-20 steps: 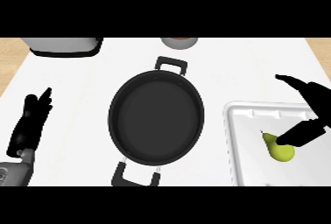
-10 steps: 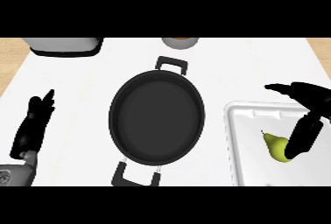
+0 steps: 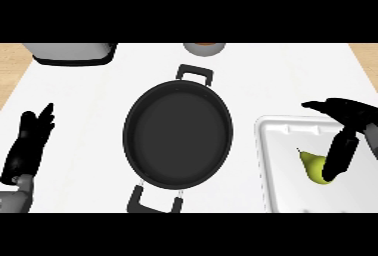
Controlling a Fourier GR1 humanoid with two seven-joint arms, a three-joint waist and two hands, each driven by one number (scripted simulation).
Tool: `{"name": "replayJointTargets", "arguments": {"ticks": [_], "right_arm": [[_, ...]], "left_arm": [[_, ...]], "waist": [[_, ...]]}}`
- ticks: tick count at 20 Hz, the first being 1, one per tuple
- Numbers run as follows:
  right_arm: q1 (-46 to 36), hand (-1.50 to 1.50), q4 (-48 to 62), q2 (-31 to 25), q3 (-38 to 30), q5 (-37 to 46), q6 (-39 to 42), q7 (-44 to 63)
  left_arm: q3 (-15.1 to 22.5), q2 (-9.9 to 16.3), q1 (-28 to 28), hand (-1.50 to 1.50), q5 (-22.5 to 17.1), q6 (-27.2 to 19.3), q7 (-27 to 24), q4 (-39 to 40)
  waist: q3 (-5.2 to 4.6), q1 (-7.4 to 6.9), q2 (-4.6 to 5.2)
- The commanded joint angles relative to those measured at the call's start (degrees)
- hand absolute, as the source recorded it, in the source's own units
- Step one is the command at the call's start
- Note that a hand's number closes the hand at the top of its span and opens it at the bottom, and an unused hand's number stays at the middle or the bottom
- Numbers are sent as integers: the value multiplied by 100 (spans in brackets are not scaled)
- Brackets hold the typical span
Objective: Pick the pear from the tray and place it in the pot
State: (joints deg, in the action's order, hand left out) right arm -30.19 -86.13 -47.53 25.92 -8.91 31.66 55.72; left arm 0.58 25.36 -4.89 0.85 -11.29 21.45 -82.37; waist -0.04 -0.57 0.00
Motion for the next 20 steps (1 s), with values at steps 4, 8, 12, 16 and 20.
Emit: {"name": "replayJointTargets", "arguments": {"ticks": [4,8,12,16,20], "right_arm": [[330,-150,409,241,5,545,273,106],[477,-150,364,781,144,981,54,247],[461,-150,556,916,-168,1362,320,-69],[351,-150,1020,1196,-274,1850,473,-398],[578,-150,1038,1146,-349,2132,561,-383]], "left_arm": [[-247,94,107,0,-64,247,198,-177],[-89,-258,45,0,271,69,-169,134],[-220,-214,-164,0,352,172,281,-39],[-322,-326,-266,0,353,256,238,90],[-337,-426,-484,0,523,224,39,421]], "waist": [[4,15,0],[2,37,3],[4,36,0],[4,26,6],[3,55,7]]}}
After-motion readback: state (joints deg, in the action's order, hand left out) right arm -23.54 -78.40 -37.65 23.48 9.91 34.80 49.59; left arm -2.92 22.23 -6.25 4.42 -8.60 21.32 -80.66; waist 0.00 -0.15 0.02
